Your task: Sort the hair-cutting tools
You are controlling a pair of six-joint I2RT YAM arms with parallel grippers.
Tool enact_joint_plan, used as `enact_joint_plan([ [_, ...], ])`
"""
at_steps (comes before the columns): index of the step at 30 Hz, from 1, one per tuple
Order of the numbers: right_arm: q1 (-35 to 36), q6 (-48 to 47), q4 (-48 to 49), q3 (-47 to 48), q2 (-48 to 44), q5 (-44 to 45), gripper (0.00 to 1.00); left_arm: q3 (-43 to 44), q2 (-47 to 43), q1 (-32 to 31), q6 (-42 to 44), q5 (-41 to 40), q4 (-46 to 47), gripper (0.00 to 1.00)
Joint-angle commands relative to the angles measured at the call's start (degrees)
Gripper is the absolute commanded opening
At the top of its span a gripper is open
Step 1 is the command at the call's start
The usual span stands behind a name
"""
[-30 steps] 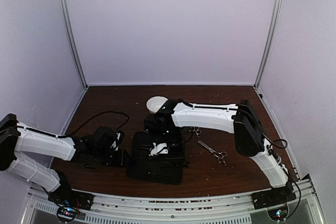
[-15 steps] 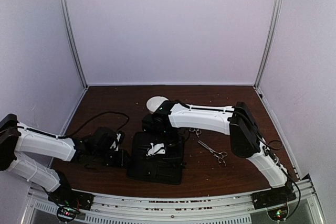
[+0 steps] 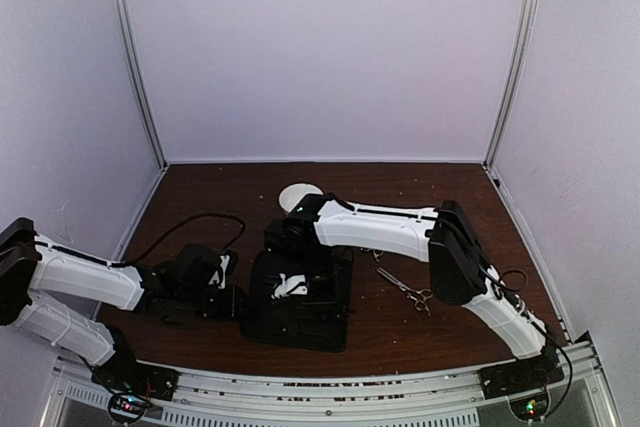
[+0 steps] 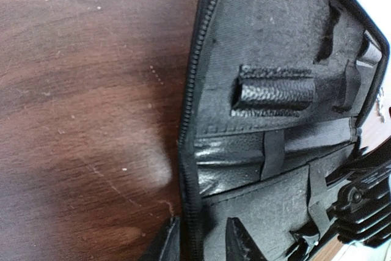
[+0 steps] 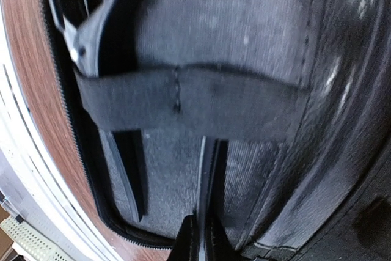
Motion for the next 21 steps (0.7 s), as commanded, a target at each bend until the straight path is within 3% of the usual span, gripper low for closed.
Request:
enact_joint_plan([
  [1, 0.8, 1.6, 3.4, 2.1, 3.3, -0.1, 0.0, -1.3, -0.1, 0.4, -0.9, 1.2, 2.4, 0.3],
  [21, 1.0, 2.3, 7.4, 7.0, 7.7, -4.0, 0.0, -3.6, -2.7, 0.4, -1.4, 0.4, 2.9, 0.29],
])
